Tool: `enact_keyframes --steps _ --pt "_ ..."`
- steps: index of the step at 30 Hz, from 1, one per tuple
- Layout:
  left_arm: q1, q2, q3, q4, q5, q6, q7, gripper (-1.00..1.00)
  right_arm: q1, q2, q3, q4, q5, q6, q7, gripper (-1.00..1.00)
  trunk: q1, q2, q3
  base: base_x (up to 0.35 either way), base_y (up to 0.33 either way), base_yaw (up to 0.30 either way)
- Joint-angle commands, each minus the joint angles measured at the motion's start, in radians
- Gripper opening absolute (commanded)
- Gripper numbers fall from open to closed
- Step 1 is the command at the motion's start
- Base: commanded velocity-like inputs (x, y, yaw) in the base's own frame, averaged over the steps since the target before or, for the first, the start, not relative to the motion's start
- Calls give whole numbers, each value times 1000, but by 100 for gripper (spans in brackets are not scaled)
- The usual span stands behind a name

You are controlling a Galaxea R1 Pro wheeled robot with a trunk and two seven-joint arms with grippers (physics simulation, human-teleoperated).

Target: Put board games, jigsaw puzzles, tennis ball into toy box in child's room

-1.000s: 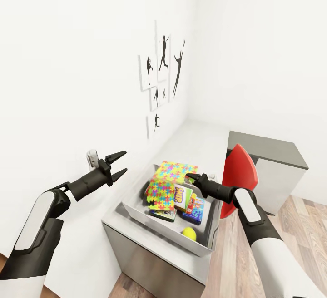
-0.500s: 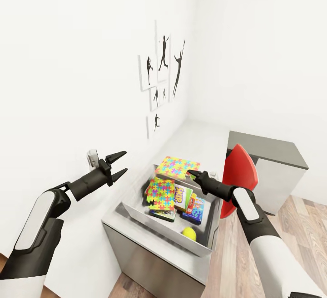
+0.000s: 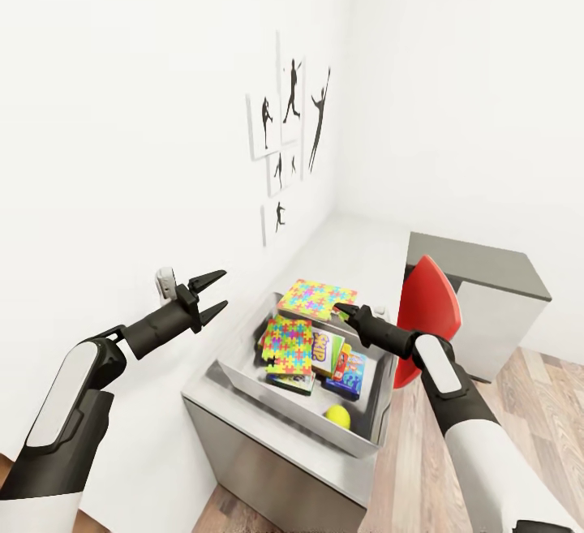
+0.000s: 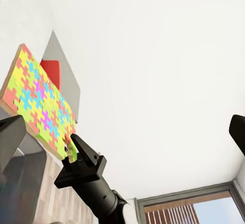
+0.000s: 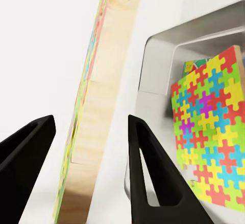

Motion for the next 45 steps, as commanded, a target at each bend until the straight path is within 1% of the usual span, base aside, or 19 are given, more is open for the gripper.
enact_keyframes --steps 1,16,20,28,45 --pt "-1 0 1 -1 11 3 10 100 -1 0 -3 0 6 5 6 -100 1 -2 -4 0 0 0" --pt "-1 0 1 -1 11 3 10 100 -4 3 -3 5 6 6 4 -100 1 -2 -27 0 0 7" --pt "-1 0 1 -1 11 3 10 100 -4 7 -2 5 6 7 4 -100 1 -2 -33 0 0 44" --pt "-1 0 1 -1 11 3 10 100 -5 14 -2 5 6 7 4 -100 1 -2 -46 0 0 69" --pt "-1 0 1 -1 11 3 10 100 -5 16 -3 5 6 7 4 -100 1 -2 -74 0 0 82"
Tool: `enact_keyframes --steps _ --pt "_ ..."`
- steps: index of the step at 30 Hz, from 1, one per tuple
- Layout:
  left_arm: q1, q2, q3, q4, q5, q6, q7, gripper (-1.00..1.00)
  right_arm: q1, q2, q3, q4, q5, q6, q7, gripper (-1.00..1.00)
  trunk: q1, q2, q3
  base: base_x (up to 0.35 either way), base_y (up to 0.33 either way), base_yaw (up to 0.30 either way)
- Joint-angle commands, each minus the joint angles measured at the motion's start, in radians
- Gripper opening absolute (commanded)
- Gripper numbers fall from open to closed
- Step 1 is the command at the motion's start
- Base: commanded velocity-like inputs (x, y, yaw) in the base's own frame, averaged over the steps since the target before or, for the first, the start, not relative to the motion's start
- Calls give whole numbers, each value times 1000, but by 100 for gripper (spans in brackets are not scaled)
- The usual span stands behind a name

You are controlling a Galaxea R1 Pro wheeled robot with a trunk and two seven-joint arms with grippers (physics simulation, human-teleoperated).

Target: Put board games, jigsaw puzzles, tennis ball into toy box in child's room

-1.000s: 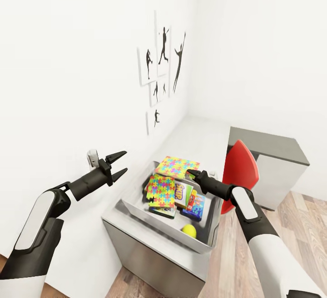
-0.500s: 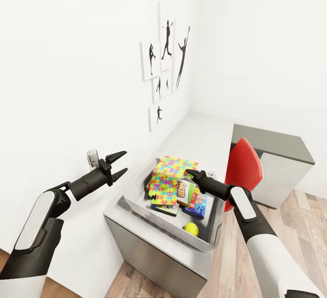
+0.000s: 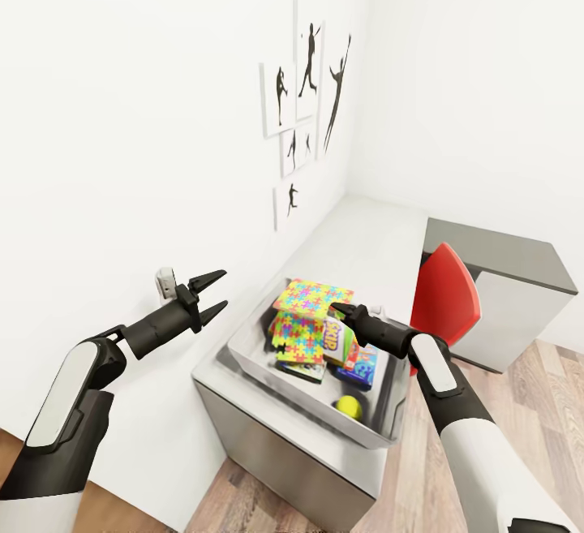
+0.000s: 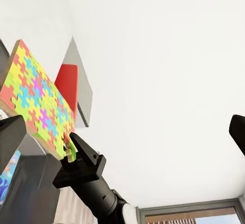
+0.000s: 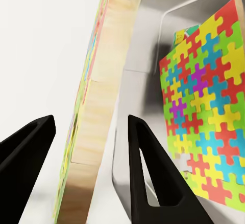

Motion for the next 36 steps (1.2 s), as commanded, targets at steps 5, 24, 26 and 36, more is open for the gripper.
enact_keyframes --steps 5,24,26,36 --pt "-1 0 1 0 11 3 10 100 -1 0 -3 0 4 5 5 -100 1 -2 -10 0 0 84" --pt "-1 0 1 0 10 3 10 100 3 -2 -8 0 5 -2 4 -100 1 -2 -32 0 0 58" --pt "-1 0 1 0 10 3 10 100 3 -2 -9 -1 5 -3 4 -100 1 -2 -32 0 0 10" --pt "-1 0 1 0 10 3 10 100 3 -5 -14 0 4 -4 4 -100 1 -2 -34 0 0 5"
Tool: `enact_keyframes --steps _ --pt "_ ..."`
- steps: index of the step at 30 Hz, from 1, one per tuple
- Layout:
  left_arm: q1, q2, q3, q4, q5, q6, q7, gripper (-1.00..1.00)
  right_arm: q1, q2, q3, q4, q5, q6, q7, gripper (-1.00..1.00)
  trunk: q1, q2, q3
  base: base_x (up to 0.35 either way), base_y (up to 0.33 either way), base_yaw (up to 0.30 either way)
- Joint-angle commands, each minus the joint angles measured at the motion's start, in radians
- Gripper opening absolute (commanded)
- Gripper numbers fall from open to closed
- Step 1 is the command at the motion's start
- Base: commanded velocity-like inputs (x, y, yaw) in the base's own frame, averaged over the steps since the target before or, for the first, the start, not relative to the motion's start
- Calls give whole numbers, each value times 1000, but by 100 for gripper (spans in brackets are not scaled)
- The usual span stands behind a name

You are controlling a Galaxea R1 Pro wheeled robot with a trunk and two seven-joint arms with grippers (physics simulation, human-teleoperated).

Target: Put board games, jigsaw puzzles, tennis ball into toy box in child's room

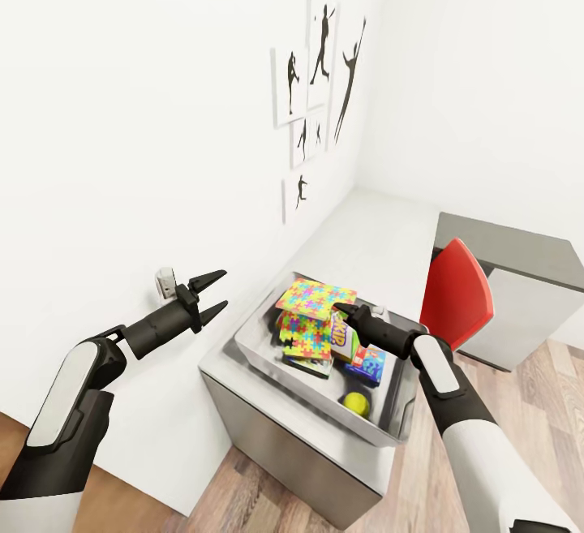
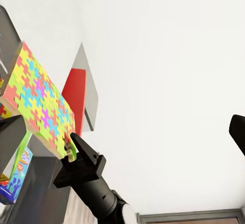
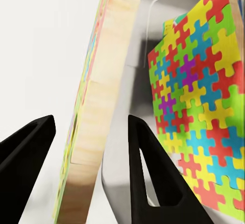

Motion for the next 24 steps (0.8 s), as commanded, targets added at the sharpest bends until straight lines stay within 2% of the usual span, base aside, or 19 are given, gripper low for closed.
enact_keyframes --steps 1,24 --pt "-1 0 1 -1 11 3 10 100 -1 0 -3 0 5 5 6 -100 1 -2 -3 0 0 2" --pt "-1 0 1 -1 11 3 10 100 -2 -2 -4 0 3 7 6 -100 1 -2 -36 0 0 0"
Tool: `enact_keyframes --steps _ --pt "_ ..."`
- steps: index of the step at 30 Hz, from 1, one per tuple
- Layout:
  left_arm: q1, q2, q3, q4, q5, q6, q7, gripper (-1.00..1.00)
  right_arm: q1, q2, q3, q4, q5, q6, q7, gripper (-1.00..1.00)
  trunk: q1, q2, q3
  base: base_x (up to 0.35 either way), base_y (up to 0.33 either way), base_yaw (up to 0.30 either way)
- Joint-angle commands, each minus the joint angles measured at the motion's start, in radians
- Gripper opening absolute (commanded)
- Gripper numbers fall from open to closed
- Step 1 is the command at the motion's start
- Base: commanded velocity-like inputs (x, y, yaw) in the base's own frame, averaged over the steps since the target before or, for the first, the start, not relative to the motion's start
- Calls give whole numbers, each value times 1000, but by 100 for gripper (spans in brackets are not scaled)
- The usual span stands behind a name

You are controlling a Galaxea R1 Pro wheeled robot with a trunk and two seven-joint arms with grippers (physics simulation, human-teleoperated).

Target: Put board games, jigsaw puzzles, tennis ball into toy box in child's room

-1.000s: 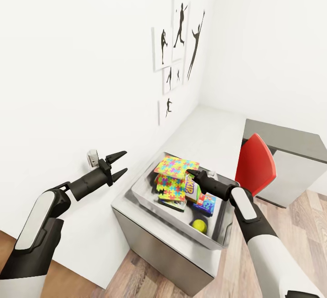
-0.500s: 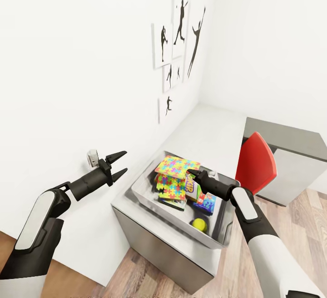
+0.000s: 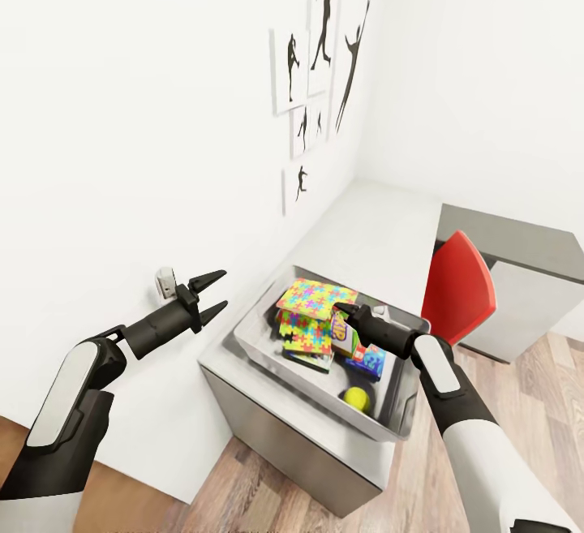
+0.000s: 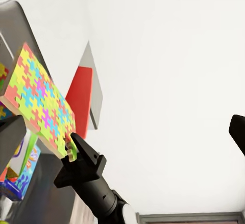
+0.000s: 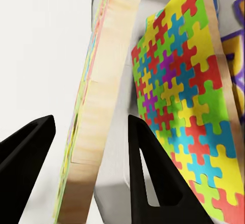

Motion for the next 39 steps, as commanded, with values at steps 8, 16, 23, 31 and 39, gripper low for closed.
enact_keyframes --steps 8,16,23,31,39 --pt "-1 0 1 -1 11 3 10 100 -1 1 -2 0 5 6 6 -100 0 -2 -15 0 0 0" --pt "-1 0 1 -1 11 3 10 100 -1 0 -2 0 5 6 6 -100 0 -2 -28 0 0 0" --pt "-1 0 1 -1 11 3 10 100 -2 -1 -2 2 5 8 6 -100 0 -2 -39 0 0 0" --pt "-1 0 1 -1 11 3 10 100 -3 -3 -3 12 5 8 6 -100 0 -2 -52 0 0 0" --pt "-1 0 1 -1 10 3 10 100 -2 -6 -4 15 3 6 7 -100 0 -2 -59 0 0 0"
